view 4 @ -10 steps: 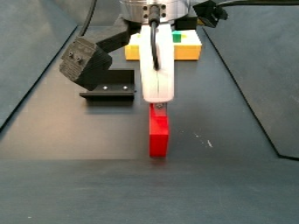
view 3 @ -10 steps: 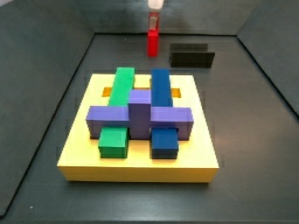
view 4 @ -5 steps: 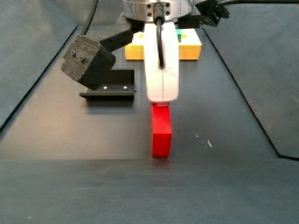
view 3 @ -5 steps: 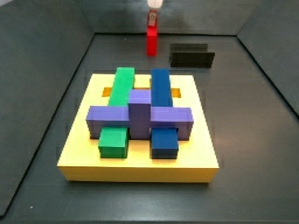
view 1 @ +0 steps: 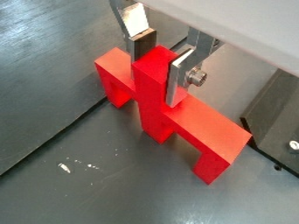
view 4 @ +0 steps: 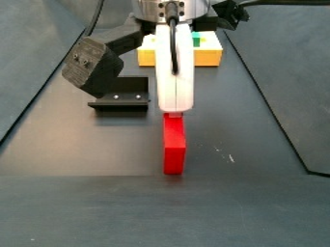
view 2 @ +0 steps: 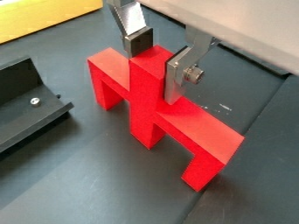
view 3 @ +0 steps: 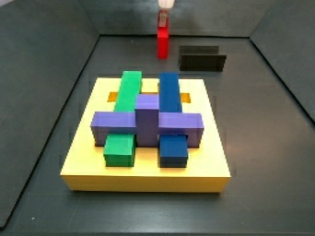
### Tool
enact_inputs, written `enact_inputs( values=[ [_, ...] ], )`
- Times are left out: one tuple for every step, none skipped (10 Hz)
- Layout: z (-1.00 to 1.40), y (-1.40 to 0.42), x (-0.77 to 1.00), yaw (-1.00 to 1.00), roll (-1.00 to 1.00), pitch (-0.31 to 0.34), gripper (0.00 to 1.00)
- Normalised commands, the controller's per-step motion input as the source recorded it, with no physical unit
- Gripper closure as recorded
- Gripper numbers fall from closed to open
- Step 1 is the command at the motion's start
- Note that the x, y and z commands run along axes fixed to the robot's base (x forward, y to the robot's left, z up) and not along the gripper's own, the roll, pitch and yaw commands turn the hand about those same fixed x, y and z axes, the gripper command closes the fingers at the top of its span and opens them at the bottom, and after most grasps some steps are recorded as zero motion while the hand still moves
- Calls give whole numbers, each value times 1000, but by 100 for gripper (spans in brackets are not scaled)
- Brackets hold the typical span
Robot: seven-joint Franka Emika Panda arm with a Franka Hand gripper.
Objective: Pick up the red object. Move up. Move to above the board. Insert the red object.
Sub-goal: Pick up the red object, then move up, then move to above the board.
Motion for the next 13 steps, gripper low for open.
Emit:
enact_inputs(
  values=[
    [0, 0, 0, 0, 0, 0, 100],
    [0, 0, 0, 0, 0, 0, 100],
    [0, 0, 0, 0, 0, 0, 100],
    [0, 0, 0, 0, 0, 0, 100],
    [0, 0, 0, 0, 0, 0, 100],
    [0, 0, 0, 0, 0, 0, 100],
    [0, 0, 0, 0, 0, 0, 100],
    [833, 0, 0, 0, 0, 0, 100],
    [832, 57, -63, 27, -7, 41, 100],
    [527, 24, -77, 11, -4, 60, 100],
    [320, 27, -44, 6, 9, 44, 100],
    [1400, 0, 0, 0, 0, 0, 100],
    [1400, -4, -20, -4, -4, 27, 100]
  ],
)
